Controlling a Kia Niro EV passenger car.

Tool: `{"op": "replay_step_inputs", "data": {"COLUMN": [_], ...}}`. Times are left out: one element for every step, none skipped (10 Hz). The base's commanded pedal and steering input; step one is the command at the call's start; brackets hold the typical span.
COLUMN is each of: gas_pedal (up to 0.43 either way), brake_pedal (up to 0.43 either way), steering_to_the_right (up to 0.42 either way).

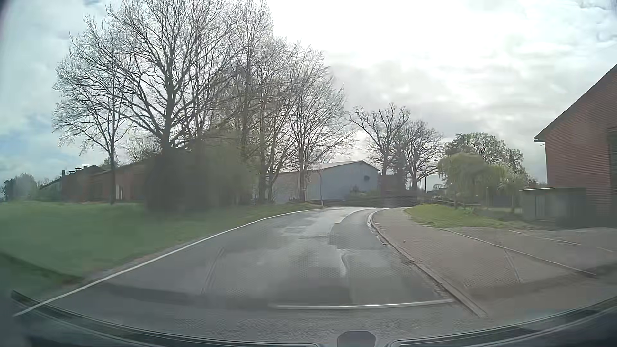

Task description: Follow the waypoints while adhering to traffic rules and regulations

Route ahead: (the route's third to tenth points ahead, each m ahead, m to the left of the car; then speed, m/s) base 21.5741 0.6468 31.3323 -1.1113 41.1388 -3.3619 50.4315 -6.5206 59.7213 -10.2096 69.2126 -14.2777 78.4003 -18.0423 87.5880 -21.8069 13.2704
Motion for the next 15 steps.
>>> {"op": "replay_step_inputs", "data": {"gas_pedal": [0.169,0.169,0.169,0.169,0.169,0.169,0.169,0.169,0.169,0.169,0.169,0.169,0.169,0.169,0.169], "brake_pedal": [0.0,0.0,0.0,0.0,0.0,0.0,0.0,0.0,0.0,0.0,0.0,0.0,0.0,0.0,0.0], "steering_to_the_right": [0.009,0.012,0.016,0.018,0.019,0.02,0.021,0.022,0.023,0.027,0.03,0.031,0.034,0.042,0.046]}}
